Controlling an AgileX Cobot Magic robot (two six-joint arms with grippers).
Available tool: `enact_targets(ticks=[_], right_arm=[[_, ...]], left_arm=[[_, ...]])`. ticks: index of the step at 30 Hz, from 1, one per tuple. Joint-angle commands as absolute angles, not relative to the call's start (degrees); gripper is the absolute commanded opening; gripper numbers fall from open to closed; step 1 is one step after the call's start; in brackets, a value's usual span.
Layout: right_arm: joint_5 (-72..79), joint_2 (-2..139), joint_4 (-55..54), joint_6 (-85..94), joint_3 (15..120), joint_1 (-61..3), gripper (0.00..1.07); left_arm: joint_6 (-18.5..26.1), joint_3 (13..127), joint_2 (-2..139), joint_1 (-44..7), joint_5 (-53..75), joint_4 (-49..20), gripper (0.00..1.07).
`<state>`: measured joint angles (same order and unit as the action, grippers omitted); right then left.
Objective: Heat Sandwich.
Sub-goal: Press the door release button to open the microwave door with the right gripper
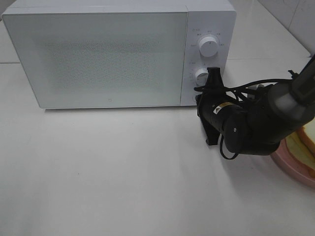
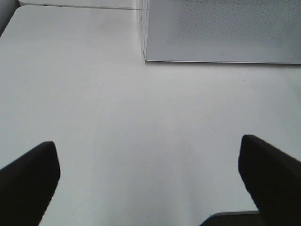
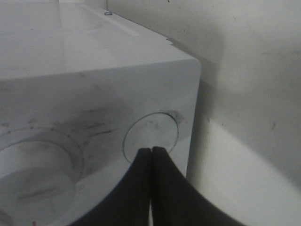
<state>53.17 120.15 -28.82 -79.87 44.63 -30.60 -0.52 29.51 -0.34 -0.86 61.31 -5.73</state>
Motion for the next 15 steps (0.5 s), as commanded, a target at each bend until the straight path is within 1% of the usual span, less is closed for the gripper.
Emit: enact_targets(ticks=[1,11,15], right_arm=[[52.7,120.8,-28.9,-79.8,45.0,-30.0,0.0],[52.7,123.1,-29.0,-79.4,49.0,-29.9,0.0],[53.6,123.4,-29.2,-79.4,49.7,-28.6,0.0]], left_arm=[[-0.9,29.4,-1.4,-0.7,61.1,-6.4,0.98],[-0.9,29.4,-1.4,-0.7,61.1,-6.4,0.98],[-0.9,29.4,-1.4,-0.7,61.1,-6.4,0.98]])
